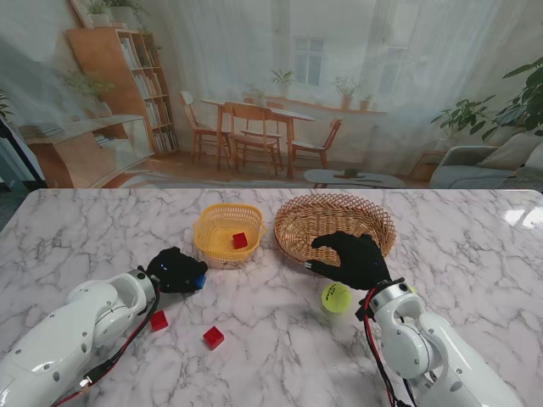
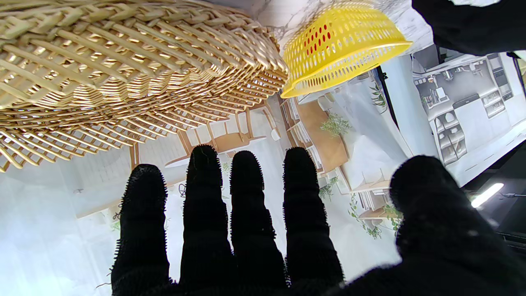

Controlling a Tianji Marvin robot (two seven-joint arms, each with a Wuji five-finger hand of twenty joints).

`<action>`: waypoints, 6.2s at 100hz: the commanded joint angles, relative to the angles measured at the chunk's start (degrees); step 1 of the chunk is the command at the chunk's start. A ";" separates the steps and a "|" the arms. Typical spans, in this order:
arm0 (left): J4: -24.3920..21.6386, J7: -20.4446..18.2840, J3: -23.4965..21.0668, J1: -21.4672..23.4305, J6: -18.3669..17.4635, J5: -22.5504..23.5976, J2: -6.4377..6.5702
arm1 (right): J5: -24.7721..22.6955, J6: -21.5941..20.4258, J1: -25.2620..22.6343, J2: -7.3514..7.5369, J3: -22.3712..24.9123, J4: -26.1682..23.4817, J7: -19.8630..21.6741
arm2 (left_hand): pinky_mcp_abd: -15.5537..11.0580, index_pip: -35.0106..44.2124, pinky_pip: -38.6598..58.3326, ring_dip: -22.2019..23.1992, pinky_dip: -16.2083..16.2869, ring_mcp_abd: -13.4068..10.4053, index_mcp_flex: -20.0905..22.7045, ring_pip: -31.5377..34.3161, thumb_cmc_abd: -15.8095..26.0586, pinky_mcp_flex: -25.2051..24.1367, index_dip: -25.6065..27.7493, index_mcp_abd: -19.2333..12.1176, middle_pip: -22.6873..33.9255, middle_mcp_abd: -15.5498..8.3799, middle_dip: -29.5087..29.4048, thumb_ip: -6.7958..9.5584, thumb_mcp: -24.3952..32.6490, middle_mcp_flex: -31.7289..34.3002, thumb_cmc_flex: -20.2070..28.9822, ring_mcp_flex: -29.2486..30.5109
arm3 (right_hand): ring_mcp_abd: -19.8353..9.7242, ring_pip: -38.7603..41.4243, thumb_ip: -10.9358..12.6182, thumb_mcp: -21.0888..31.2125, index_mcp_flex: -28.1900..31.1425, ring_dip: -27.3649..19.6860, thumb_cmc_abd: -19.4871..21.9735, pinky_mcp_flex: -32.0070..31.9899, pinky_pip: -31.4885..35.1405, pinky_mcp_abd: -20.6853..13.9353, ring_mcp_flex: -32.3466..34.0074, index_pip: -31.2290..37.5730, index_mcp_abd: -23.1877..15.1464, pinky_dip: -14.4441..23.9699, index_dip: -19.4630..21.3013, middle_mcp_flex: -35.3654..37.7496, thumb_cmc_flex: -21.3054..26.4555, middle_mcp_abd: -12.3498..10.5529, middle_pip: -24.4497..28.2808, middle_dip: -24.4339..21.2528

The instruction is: Sort the blocks and the balls into two baskets

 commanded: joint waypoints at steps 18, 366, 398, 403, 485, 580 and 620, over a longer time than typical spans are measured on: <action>-1.89 -1.75 -2.37 2.29 -1.25 0.76 -0.08 | -0.05 -0.04 0.02 0.02 -0.16 0.26 0.10 | 0.42 5.77 2.66 1.28 1.52 -0.37 0.79 2.43 -1.77 1.57 1.33 -3.31 -0.09 -2.42 2.72 1.38 2.08 5.32 8.00 2.47 | 0.40 -2.22 0.02 -0.42 0.07 0.41 2.07 -0.20 0.11 0.43 0.63 -0.69 -0.91 0.59 -0.35 -1.13 0.64 -0.29 -0.82 -0.11; -15.86 -4.11 -8.73 4.13 -13.13 -1.78 -1.31 | 0.03 -0.57 -0.48 -0.03 0.53 0.10 -0.31 | 3.10 -15.84 -9.94 -14.01 -2.77 3.92 3.95 -15.44 7.80 -8.25 -12.75 0.41 -5.49 4.82 -27.97 -0.11 -4.98 -11.37 -3.60 -8.15 | 0.50 -2.33 0.05 -0.61 0.35 0.44 2.21 -0.27 -0.02 0.41 0.72 -0.62 -1.05 0.66 -0.32 -1.00 0.68 -0.34 -1.00 -0.08; -20.89 -6.49 -15.12 12.34 -19.18 0.40 -0.69 | 0.07 -0.32 -0.25 0.01 0.20 0.18 0.03 | 2.72 -22.82 -12.67 -16.85 -4.90 4.29 -1.75 -17.01 9.74 -10.00 -14.71 2.59 -9.94 6.36 -30.29 -0.85 -5.55 -15.99 -10.57 -11.18 | 0.42 -2.37 0.06 -0.60 0.40 0.43 2.21 -0.24 -0.01 0.47 0.66 -0.60 -1.08 0.67 -0.32 -1.03 0.67 -0.34 -1.02 -0.08; -21.21 -7.52 -15.70 13.18 -19.90 0.13 -0.62 | 0.07 -0.30 -0.27 0.02 0.19 0.14 0.12 | 2.50 -24.31 -12.99 -17.49 -5.11 4.30 -2.65 -17.61 9.22 -10.13 -15.52 2.77 -11.13 6.53 -31.23 -0.83 -5.46 -17.20 -11.10 -11.46 | 0.41 -2.37 0.05 -0.61 0.36 0.43 2.20 -0.25 -0.02 0.48 0.68 -0.62 -1.09 0.67 -0.32 -0.97 0.65 -0.40 -0.98 -0.07; -24.48 -7.73 -20.31 22.98 -24.71 1.47 -0.30 | 0.03 0.25 0.34 0.06 -0.55 0.51 0.47 | 0.08 -26.94 -14.49 -22.47 -7.33 3.77 -3.67 -20.10 2.80 -10.16 -19.53 1.45 -15.45 7.22 -37.91 -0.66 -4.74 -21.35 -9.80 -13.90 | 0.42 -2.34 0.06 -0.60 0.41 0.44 2.21 -0.23 0.01 0.42 0.66 -0.62 -1.08 0.68 -0.32 -1.05 0.64 -0.34 -0.96 -0.07; -15.09 -4.65 -12.24 16.52 -22.01 2.88 0.61 | -0.15 0.29 0.54 0.07 -0.76 0.78 0.31 | -6.90 -11.78 -6.78 -15.47 -5.37 -0.62 -6.22 -13.59 -4.84 -4.40 -11.58 -3.80 -5.81 -2.55 -33.37 0.74 2.25 -19.76 -4.75 -9.89 | 0.41 -2.26 0.04 -0.56 0.56 0.44 2.14 -0.24 0.03 0.45 0.75 -0.54 -1.06 0.63 -0.31 -1.00 0.64 -0.40 -0.89 -0.08; -12.71 0.93 -9.43 15.37 -20.54 4.60 0.84 | -0.10 0.63 0.79 0.11 -1.01 0.90 0.75 | -7.29 5.18 -4.78 -13.36 -4.59 -1.38 -4.69 -11.61 -4.30 -1.97 0.74 -6.78 -2.25 -4.25 -31.34 0.87 6.04 -14.49 1.41 -6.53 | 0.36 -2.26 0.04 -0.52 0.73 0.44 2.11 -0.22 0.08 0.49 0.73 -0.53 -1.00 0.62 -0.32 -0.96 0.67 -0.26 -0.91 -0.08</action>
